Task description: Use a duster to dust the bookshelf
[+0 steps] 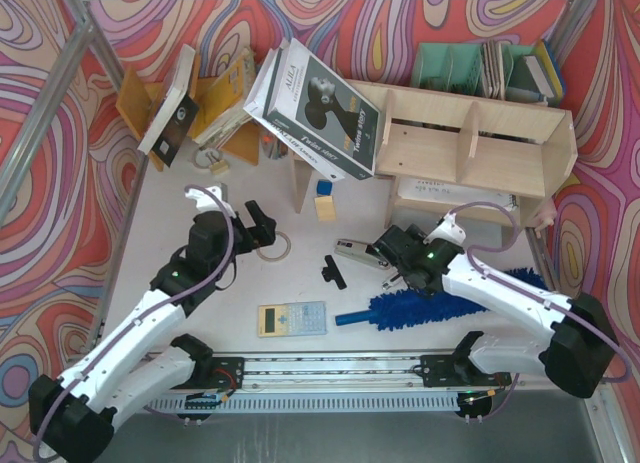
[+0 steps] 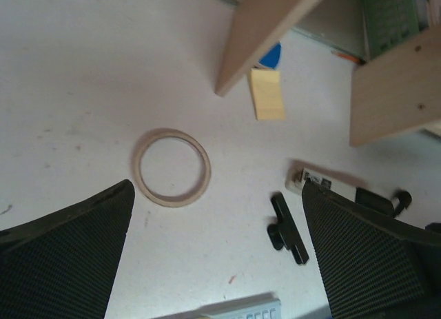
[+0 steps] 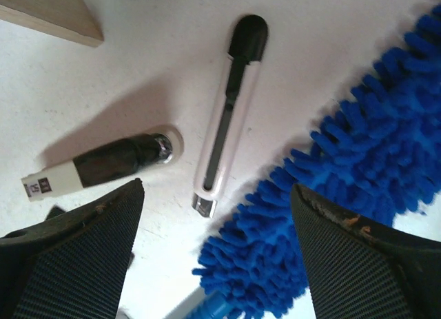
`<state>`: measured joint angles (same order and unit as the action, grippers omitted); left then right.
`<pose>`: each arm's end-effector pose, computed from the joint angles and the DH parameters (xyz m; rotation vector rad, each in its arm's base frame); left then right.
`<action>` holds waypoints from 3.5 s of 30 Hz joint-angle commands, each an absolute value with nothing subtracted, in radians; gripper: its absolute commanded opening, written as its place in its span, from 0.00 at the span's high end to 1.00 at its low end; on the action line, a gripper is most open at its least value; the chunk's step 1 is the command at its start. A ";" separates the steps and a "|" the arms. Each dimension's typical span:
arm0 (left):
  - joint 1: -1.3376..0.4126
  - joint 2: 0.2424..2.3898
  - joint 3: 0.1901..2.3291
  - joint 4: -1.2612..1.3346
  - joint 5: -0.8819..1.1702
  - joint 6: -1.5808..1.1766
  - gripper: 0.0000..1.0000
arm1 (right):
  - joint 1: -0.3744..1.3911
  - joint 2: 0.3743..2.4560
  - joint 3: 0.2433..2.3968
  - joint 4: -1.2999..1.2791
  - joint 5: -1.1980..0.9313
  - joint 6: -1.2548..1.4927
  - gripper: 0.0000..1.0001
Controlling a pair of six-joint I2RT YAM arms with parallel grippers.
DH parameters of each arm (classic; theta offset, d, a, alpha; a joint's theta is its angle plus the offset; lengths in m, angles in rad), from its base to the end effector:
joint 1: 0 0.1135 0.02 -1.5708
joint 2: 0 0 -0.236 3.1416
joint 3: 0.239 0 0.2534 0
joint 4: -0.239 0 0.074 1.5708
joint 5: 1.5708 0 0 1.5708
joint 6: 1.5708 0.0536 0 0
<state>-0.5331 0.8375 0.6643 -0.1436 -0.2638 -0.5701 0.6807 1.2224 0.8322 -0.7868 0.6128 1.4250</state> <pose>0.2090 -0.1071 0.2663 -0.2176 1.8955 -0.5065 0.2022 0.1240 0.1883 1.0234 2.2012 0.0404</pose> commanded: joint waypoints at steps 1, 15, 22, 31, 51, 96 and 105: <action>-0.621 0.863 0.698 -0.174 -0.309 -0.552 0.02 | 0.725 1.174 0.854 -1.022 0.641 1.570 0.22; -0.835 0.943 0.734 -0.173 -0.425 -0.514 0.02 | 0.740 1.042 0.680 -1.158 0.557 1.778 0.20; -0.870 0.955 0.757 -0.208 -0.435 -0.500 0.01 | 0.738 1.042 0.585 -1.012 0.478 1.770 0.20; -0.899 0.989 0.767 -0.205 -0.434 -0.502 0.01 | 0.712 1.011 0.529 -0.876 0.498 1.712 0.23; -0.939 1.129 0.859 -0.180 -0.353 -0.463 0.02 | 0.644 1.055 0.460 -0.832 0.471 1.718 0.35; -1.113 1.529 1.188 -0.365 0.079 -0.262 0.02 | 0.644 0.822 0.644 -0.956 0.663 1.806 1.00; -1.133 1.652 1.258 -0.447 0.174 -0.213 0.04 | 0.644 0.813 0.692 -0.946 0.673 1.780 1.00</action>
